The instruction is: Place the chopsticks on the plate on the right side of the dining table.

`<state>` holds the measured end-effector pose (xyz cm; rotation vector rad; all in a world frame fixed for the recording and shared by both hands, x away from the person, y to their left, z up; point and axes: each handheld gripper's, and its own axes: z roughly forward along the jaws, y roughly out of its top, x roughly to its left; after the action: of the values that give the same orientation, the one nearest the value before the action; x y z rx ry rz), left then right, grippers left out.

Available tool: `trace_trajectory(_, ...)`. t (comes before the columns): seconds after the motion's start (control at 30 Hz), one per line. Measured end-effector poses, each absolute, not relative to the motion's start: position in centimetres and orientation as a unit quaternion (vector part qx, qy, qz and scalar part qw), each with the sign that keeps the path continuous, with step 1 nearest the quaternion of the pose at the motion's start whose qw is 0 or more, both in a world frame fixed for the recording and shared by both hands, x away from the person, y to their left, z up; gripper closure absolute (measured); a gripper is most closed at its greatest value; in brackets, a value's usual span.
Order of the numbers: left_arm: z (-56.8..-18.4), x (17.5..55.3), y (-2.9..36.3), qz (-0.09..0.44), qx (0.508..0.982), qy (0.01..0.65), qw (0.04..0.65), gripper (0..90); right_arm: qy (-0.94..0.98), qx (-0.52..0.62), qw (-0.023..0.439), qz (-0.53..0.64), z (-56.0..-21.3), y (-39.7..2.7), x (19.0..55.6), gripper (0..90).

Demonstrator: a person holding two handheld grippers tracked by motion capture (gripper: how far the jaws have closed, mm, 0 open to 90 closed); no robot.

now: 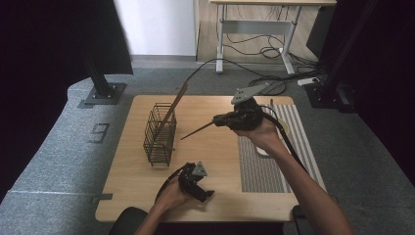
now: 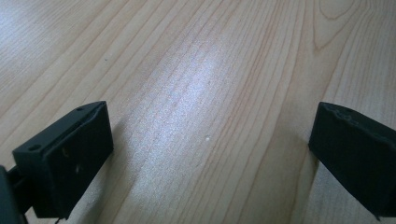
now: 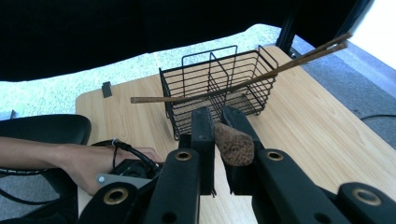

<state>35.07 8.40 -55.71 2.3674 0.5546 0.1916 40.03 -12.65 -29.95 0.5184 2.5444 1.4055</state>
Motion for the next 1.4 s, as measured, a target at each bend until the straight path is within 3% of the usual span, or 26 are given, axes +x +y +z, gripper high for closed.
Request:
trace_trajectory(0.43, -54.4, 35.3, 9.4, 0.080, 0.906, 0.229, 0.346, 0.7, 0.849, 0.197, 0.107, 0.479, -30.0, -16.3, 39.0, 82.4)
trace_trajectory(0.87, -52.6, 35.4, 11.1, 0.102, 0.894, 0.229, 0.370, 13.8, 0.850, 0.209, 0.099, 0.473, -31.6, -18.6, 37.6, 82.4)
trace_trajectory(1.4, -50.6, 35.1, 11.8, 0.120, 0.876, 0.205, 0.421, 23.2, 0.863, 0.204, 0.063, 0.458, -35.7, -18.9, 35.6, 82.4)
